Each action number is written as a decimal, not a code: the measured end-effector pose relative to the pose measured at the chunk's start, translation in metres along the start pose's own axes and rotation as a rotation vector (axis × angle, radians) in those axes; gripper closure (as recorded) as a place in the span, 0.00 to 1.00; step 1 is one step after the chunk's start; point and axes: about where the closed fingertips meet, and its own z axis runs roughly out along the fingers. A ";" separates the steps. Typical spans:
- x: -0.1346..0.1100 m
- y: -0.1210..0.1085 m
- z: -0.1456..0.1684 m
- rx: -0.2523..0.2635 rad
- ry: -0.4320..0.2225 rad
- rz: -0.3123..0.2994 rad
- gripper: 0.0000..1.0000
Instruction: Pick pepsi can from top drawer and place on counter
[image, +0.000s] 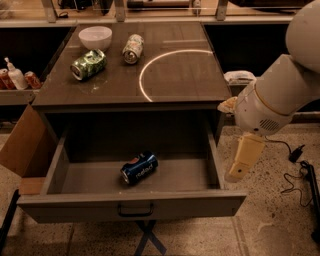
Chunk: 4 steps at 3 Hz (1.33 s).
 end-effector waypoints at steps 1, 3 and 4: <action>-0.015 -0.003 0.021 -0.006 0.011 -0.051 0.00; -0.043 -0.005 0.062 -0.037 -0.003 -0.150 0.00; -0.043 -0.005 0.062 -0.037 -0.003 -0.150 0.00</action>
Offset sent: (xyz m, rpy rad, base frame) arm 0.0231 0.0654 -0.0478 -0.0326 -0.0261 0.1633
